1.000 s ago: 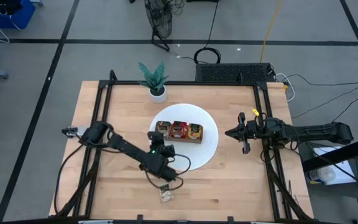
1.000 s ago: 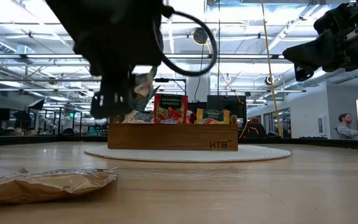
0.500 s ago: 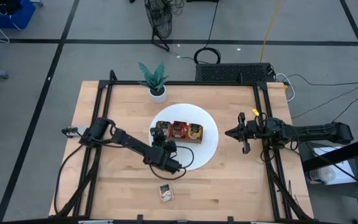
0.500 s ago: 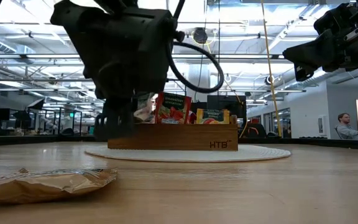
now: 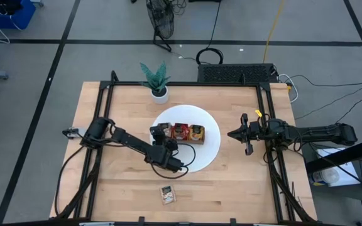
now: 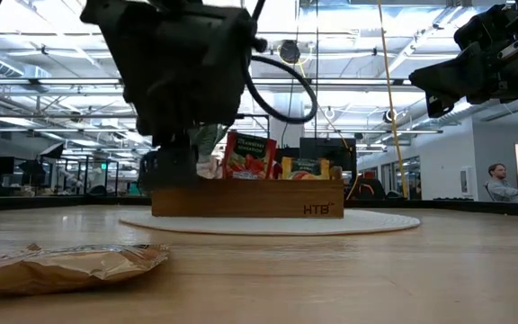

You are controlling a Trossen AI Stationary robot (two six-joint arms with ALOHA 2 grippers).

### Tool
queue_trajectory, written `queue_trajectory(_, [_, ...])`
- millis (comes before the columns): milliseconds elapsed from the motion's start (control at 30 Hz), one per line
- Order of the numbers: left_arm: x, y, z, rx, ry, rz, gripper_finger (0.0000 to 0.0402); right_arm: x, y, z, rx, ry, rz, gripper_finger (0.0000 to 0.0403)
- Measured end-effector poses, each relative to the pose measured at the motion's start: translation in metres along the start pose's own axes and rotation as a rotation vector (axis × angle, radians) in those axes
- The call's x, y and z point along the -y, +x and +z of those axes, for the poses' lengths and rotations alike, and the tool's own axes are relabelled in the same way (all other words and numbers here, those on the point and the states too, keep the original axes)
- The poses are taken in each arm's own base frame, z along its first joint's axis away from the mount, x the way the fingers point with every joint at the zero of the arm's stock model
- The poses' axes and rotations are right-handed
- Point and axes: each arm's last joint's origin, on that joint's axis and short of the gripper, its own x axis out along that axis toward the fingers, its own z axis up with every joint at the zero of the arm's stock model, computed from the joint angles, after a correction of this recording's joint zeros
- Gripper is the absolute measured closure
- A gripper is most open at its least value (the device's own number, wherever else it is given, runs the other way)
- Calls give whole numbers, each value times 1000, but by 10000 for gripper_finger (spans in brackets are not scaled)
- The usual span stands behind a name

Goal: Pick & Place Tea
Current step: Put the brown tea bag into the left section of the wooden organizer

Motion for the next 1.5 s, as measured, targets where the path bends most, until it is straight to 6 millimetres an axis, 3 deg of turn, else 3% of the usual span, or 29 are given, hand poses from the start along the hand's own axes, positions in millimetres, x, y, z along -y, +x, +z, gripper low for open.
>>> queue_trajectory(167, [-16, -19, -2, 18, -73, -57, 176, 0, 0, 0, 3, 0, 0, 399])
queue_trajectory(367, [-47, -46, -5, 100, -161, -97, 166, 0, 0, 0, 0, 0, 0, 399])
queue_trajectory(567, [-74, -66, -11, 164, -229, -138, 179, 0, 0, 0, 3, 0, 0, 399])
queue_trajectory(700, [-86, -73, -12, 158, -213, -255, 221, 0, 0, 0, 1, 0, 0, 398])
queue_trajectory(900, [-79, -54, 1, 132, -111, -479, 380, 0, 0, 0, 2, 0, 0, 399])
queue_trajectory(1067, [-67, -27, 6, 200, -27, -608, 395, 0, 0, 0, 2, 0, 0, 399])
queue_trajectory(1267, [-61, 16, -9, 112, -57, -638, 398, 0, 0, 0, 3, 0, 0, 399])
queue_trajectory(1500, [-53, 39, -19, 123, -125, -685, 398, 0, 0, 0, 3, 0, 0, 399])
